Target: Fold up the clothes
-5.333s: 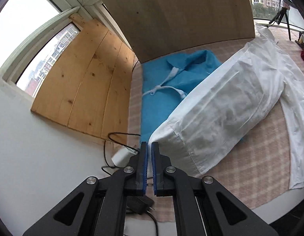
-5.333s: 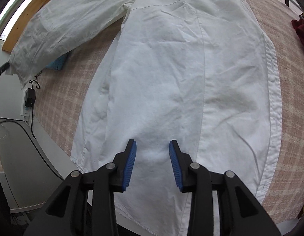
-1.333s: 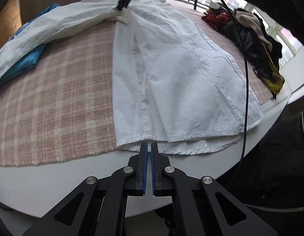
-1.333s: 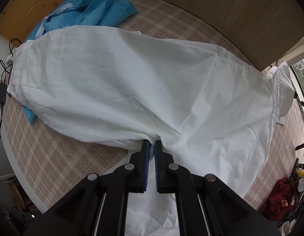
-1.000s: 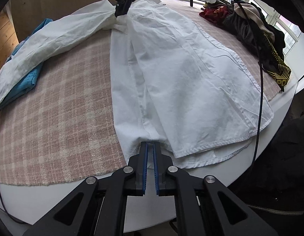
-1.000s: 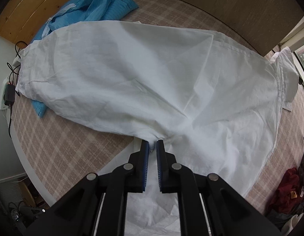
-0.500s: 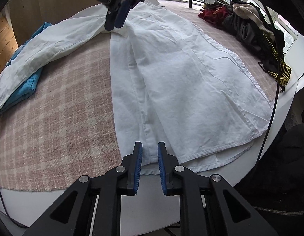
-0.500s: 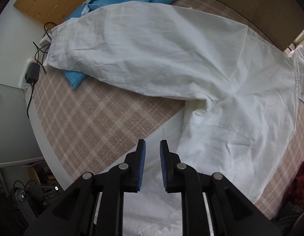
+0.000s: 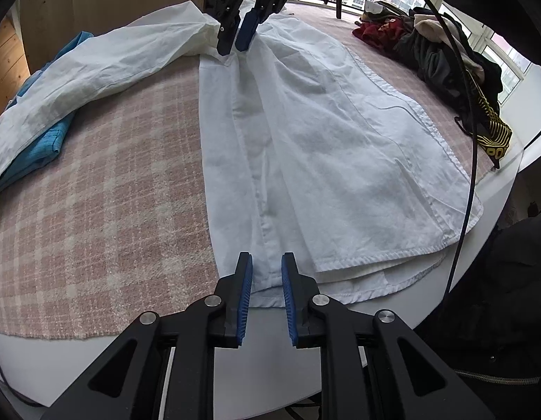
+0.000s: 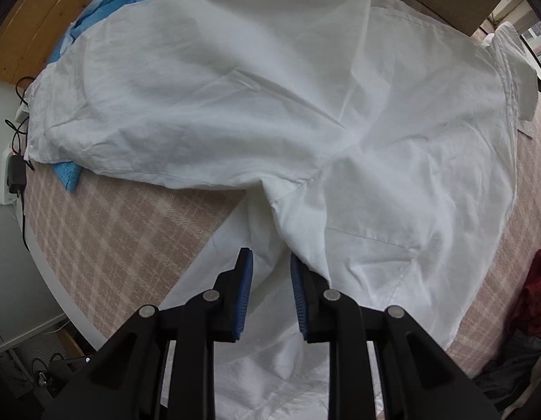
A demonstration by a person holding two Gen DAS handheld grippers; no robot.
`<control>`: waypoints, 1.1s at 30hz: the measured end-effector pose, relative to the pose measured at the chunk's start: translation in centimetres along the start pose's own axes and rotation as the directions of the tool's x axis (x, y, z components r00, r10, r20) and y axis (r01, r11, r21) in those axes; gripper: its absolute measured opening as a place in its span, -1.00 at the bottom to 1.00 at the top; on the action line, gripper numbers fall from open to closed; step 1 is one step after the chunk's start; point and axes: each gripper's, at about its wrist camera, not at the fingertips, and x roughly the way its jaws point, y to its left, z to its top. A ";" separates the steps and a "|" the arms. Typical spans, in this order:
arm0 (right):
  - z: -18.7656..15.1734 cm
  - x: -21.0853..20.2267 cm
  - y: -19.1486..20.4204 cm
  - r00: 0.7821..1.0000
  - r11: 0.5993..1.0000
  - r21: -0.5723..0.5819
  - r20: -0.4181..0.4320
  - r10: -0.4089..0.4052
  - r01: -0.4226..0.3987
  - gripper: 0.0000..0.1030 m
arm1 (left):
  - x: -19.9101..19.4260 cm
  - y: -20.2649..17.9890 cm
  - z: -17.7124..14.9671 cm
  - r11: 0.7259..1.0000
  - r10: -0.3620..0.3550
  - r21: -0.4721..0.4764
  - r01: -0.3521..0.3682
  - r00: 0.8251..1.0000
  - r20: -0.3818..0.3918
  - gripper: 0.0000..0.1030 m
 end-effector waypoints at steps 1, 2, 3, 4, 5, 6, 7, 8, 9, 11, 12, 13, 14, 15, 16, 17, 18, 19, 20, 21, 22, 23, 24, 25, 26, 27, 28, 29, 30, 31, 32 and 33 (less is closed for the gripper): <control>0.1 0.2 0.0 1.000 1.000 0.003 -0.005 -0.003 0.003 -0.57 | -0.2 0.1 -0.1 1.000 -0.001 0.002 0.001 1.000 0.002 -0.68; 0.2 0.4 0.0 1.000 1.000 0.005 -0.009 -0.007 0.007 -0.57 | -0.3 0.2 -0.1 1.000 -0.001 0.004 0.001 1.000 0.005 -0.68; 0.2 0.6 0.0 1.000 1.000 0.007 -0.013 -0.010 0.010 -0.57 | -0.5 0.3 -0.2 1.000 -0.002 0.005 0.002 1.000 0.007 -0.68; 0.3 0.8 0.0 1.000 1.000 0.008 -0.014 -0.012 0.012 -0.57 | -0.7 0.5 -0.4 1.000 -0.006 0.001 0.006 1.000 0.007 -0.67; 0.2 0.8 0.0 1.000 1.000 0.006 -0.012 -0.012 0.012 -0.57 | -0.8 0.8 -0.6 1.000 -0.010 -0.006 0.010 1.000 0.005 -0.67; 0.2 0.8 0.0 1.000 1.000 0.003 -0.006 -0.014 0.014 -0.57 | -0.9 1.1 -0.7 1.000 -0.014 -0.012 0.014 1.000 0.003 -0.67; 0.1 0.7 0.0 1.000 1.000 -0.002 -0.001 -0.013 0.013 -0.60 | -1.0 1.2 -0.9 1.000 -0.013 -0.010 0.013 1.000 -0.001 -0.67; 0.0 0.6 0.0 1.000 1.000 -0.010 0.005 -0.011 0.011 -0.78 | -1.1 1.4 -1.1 1.000 -0.013 -0.008 0.013 1.000 -0.005 -0.67; -0.1 0.5 0.0 1.000 1.000 -0.018 0.011 -0.008 0.009 -0.90 | -1.2 1.5 -1.2 1.000 -0.012 -0.005 0.012 1.000 -0.009 -0.67; -0.2 0.2 -0.1 1.000 1.000 -0.019 0.019 0.004 -0.004 -0.91 | -1.2 1.2 -0.9 1.000 -0.004 0.022 0.005 1.000 -0.021 -0.67; -0.3 0.1 -0.1 1.000 1.000 -0.017 0.023 0.010 -0.010 -0.91 | -1.1 0.9 -0.8 0.999 -0.001 0.040 0.002 1.000 -0.026 -0.67; -0.3 0.0 -0.2 1.000 1.000 -0.015 0.024 0.016 -0.016 -0.92 | -1.1 0.5 -0.6 0.998 -0.004 0.063 0.006 1.000 -0.031 -0.67; -0.3 -0.1 -0.3 0.999 1.000 -0.011 0.023 0.022 -0.022 -0.91 | -1.0 0.1 -0.4 0.996 -0.007 0.086 0.010 0.999 -0.036 -0.67; -0.3 -0.2 -0.5 0.999 1.000 -0.007 0.021 0.028 -0.028 -0.91 | -0.8 -0.4 -0.2 0.994 -0.013 0.112 0.019 0.999 -0.047 -0.66; -0.4 -0.3 -0.6 0.999 0.999 -0.003 0.020 0.033 -0.033 -0.91 | -0.7 -0.8 -0.2 0.990 -0.018 0.139 0.026 0.998 -0.060 -0.61; -0.4 -0.4 -0.7 0.999 0.999 0.001 0.018 0.036 -0.037 -0.91 | -0.4 -1.2 -0.1 0.986 -0.015 0.166 0.027 0.997 -0.074 -0.55; -0.5 -0.5 -0.8 0.999 0.999 0.004 0.018 0.039 -0.039 -0.91 | -0.1 -1.6 -0.1 0.981 -0.011 0.192 0.028 0.996 -0.088 -0.48; -0.6 -0.6 -0.9 0.999 0.999 0.004 0.019 0.040 -0.040 -0.91 | 0.0 -1.8 0.0 0.977 -0.003 0.212 0.023 0.996 -0.092 -0.46; -0.6 -0.7 -0.9 0.999 0.999 0.005 0.021 0.042 -0.042 -0.91 | 0.1 -2.0 0.1 0.972 0.004 0.232 0.019 0.995 -0.096 -0.46; -0.7 -0.8 -1.0 0.999 0.999 0.007 0.023 0.044 -0.044 -0.91 | 0.2 -2.2 0.2 0.968 0.012 0.252 0.014 0.995 -0.100 -0.47; -0.8 -0.8 -1.0 0.999 0.999 0.008 0.024 0.045 -0.045 -0.91 | 0.4 -2.3 0.4 0.964 0.019 0.266 0.010 0.994 -0.104 -0.48; -0.8 -0.8 -1.1 0.999 0.999 0.009 0.026 0.046 -0.046 -0.91 | 0.5 -2.4 0.6 0.962 0.027 0.275 0.003 0.994 -0.104 -0.52; -0.9 -0.9 -1.1 0.999 0.999 0.011 0.027 0.047 -0.047 -0.91 | 0.6 -2.4 0.9 0.960 0.032 0.279 -0.003 0.994 -0.101 -0.69; -1.0 -0.9 -1.2 0.998 0.999 0.013 0.029 0.050 -0.050 -0.91 | 0.6 -2.4 1.1 0.962 0.016 0.271 0.014 0.994 -0.107 -0.86; -1.1 -0.9 -1.3 0.998 0.998 0.015 0.031 0.054 -0.054 -0.91 | 0.6 -2.3 1.3 0.965 0.005 0.261 0.024 0.994 -0.112 -0.86; -1.2 -0.9 -1.4 0.998 0.998 0.016 0.034 0.058 -0.058 -0.91 | 0.5 -2.2 1.4 0.967 0.001 0.253 0.027 0.994 -0.112 -0.90; -1.3 -1.0 -1.5 0.997 0.998 0.018 0.037 0.062 -0.063 -0.91 | 0.3 -2.0 1.4 0.970 -0.010 0.242 0.036 0.994 -0.109 -0.91; -1.4 -1.0 -1.7 0.997 0.998 0.019 0.040 0.066 -0.067 -0.91 | 0.2 -1.8 1.5 0.972 -0.021 0.230 0.045 0.994 -0.105 -0.92; -1.4 -1.1 -1.8 0.997 0.997 0.021 0.043 0.071 -0.072 -0.91 | -0.1 -1.5 1.5 0.976 -0.036 0.209 0.057 0.994 -0.102 -0.92; -1.5 -1.3 -1.9 0.996 0.997 0.023 0.048 0.078 -0.079 -0.91 | -0.5 -1.2 1.5 0.980 -0.049 0.189 0.066 0.994 -0.095 -0.93; -1.6 -1.4 -2.0 0.995 0.996 0.025 0.054 0.085 -0.087 -0.91 | -0.8 -0.9 1.6 0.983 -0.061 0.170 0.076 0.994 -0.088 -0.93; -1.7 -1.6 -2.1 0.994 0.995 0.025 0.063 0.091 -0.093 -0.92 | -1.2 -0.5 1.6 0.985 -0.074 0.150 0.086 0.994 -0.081 -0.93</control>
